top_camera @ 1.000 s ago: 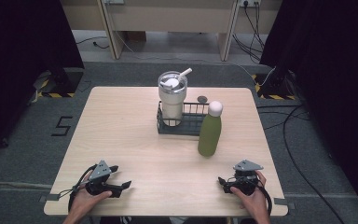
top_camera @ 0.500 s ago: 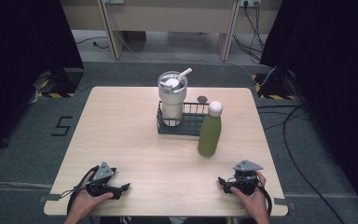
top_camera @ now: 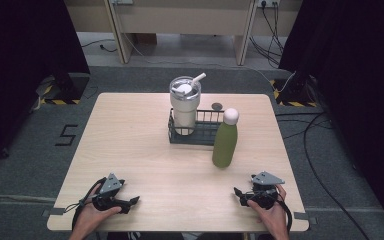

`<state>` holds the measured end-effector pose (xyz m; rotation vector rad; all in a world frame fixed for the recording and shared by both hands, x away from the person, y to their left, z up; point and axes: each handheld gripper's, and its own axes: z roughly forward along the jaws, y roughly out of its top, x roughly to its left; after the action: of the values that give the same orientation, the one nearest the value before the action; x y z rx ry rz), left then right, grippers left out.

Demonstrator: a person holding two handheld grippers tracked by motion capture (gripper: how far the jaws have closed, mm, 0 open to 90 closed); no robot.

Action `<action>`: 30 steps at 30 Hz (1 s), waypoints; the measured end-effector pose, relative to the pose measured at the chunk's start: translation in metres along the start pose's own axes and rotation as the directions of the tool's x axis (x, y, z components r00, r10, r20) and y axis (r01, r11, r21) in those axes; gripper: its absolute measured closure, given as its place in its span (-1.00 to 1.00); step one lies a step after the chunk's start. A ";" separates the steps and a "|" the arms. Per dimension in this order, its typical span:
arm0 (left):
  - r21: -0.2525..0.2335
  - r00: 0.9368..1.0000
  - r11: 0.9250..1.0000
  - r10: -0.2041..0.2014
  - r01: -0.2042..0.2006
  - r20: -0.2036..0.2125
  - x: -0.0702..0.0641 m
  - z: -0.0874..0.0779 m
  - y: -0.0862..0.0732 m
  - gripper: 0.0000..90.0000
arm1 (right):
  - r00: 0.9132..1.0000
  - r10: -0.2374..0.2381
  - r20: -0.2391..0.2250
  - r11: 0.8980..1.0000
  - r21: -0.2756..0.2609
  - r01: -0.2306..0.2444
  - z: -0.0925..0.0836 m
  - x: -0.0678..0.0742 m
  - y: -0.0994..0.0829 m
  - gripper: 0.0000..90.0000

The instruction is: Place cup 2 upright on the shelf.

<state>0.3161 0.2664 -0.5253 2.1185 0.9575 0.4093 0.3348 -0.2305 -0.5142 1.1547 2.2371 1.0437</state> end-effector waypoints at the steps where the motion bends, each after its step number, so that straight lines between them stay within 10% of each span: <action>1: 0.000 1.000 1.000 0.000 0.000 0.000 0.000 0.000 0.000 -0.70 | 1.000 0.000 0.003 1.000 -0.008 0.000 -0.001 0.000 0.001 -0.66; 30: 0.032 1.000 0.999 0.021 -0.021 0.012 -0.002 0.005 0.003 -0.97 | 0.999 -0.048 0.000 0.979 -0.199 0.047 0.002 -0.002 0.053 -0.67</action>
<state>0.3184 0.2611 -0.5263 2.1593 0.9416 0.3935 0.3645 -0.2118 -0.4738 1.0095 2.0966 1.2203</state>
